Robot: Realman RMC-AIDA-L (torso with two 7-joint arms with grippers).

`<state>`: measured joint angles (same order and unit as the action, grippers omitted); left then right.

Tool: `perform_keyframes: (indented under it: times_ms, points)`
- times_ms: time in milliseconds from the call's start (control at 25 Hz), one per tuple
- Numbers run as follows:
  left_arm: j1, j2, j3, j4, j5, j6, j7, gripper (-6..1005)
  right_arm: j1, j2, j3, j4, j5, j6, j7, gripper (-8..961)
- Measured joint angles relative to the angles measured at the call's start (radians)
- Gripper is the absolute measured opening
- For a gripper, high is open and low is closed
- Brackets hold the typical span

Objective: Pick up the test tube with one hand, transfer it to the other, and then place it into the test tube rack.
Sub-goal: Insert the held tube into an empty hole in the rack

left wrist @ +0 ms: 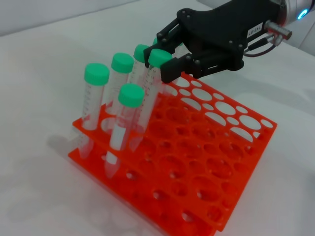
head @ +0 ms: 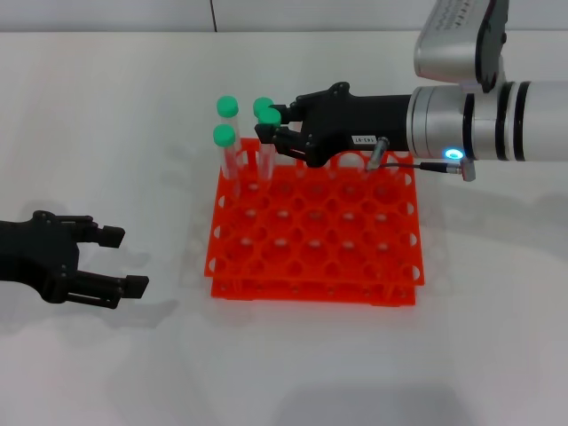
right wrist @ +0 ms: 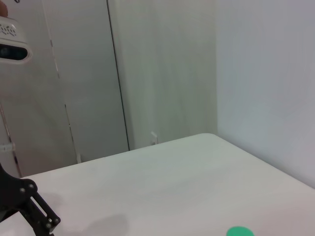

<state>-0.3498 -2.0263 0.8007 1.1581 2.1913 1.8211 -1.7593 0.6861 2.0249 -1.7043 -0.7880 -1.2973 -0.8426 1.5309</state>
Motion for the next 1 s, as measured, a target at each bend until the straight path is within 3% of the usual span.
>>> perform_keyframes:
  times_ms: [1000]
  points:
    - [-0.002, 0.0, 0.0, -0.009, -0.001, -0.011, 0.009, 894, 0.003, 0.002, 0.0, 0.015, 0.0, 0.002, 0.0, 284]
